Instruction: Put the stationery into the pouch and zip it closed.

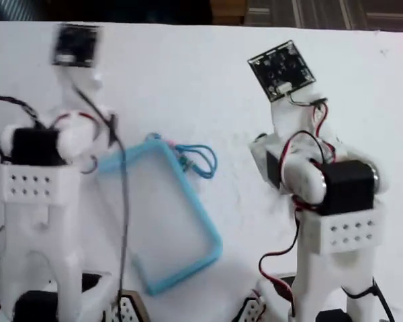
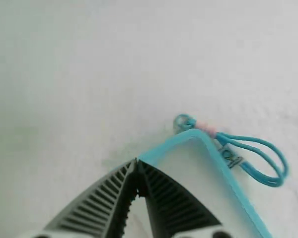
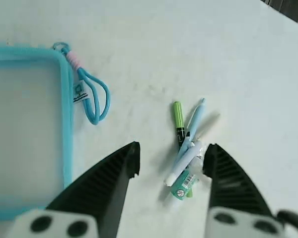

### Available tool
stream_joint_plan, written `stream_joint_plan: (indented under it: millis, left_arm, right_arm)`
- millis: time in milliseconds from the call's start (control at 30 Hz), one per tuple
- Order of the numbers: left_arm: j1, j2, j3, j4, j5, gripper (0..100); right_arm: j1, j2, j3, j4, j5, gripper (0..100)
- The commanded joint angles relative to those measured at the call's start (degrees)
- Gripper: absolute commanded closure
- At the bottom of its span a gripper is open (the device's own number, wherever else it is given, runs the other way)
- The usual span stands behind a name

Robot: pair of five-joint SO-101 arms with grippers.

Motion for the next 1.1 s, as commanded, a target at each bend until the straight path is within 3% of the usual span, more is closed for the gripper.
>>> stream_joint_plan:
  millis: [0, 100, 267, 333, 467, 767, 900, 1067]
  left_arm:
    - [-9.2, 6.8, 1.8, -0.6, 3.2, 87]
    - [-11.2, 17.3, 0.8, 2.3, 4.0, 84]
    - [-8.5, 38.7, -9.8, 10.9, 4.0, 83]
    - [-7.0, 47.9, -17.8, 16.4, 3.9, 83]
    - [-8.0, 59.7, -25.6, 17.0, 4.9, 83]
    - [-17.4, 58.0, -31.9, 17.0, 8.4, 78]
    - [-15.4, 53.5, -33.7, 16.8, 8.9, 78]
    - [-13.2, 52.4, -36.0, 16.6, 14.9, 78]
  right_arm:
    - [-4.4, 1.8, 3.7, -0.8, -1.8, 78.6]
    - [-10.4, 8.0, 5.2, -0.7, -7.5, 75.9]
    - [-20.1, 22.5, 4.8, 0.1, -12.0, 70.5]
    - [-22.5, 27.7, 3.9, -0.1, -13.9, 69.8]
    - [-24.0, 34.9, -0.6, 0.2, -15.5, 69.9]
    - [-21.0, 39.3, -1.6, 0.2, -15.1, 70.0]
    - [-20.8, 43.2, -1.7, -1.7, -15.5, 70.0]
    - [-20.7, 47.2, -2.7, -10.0, -14.9, 70.0]
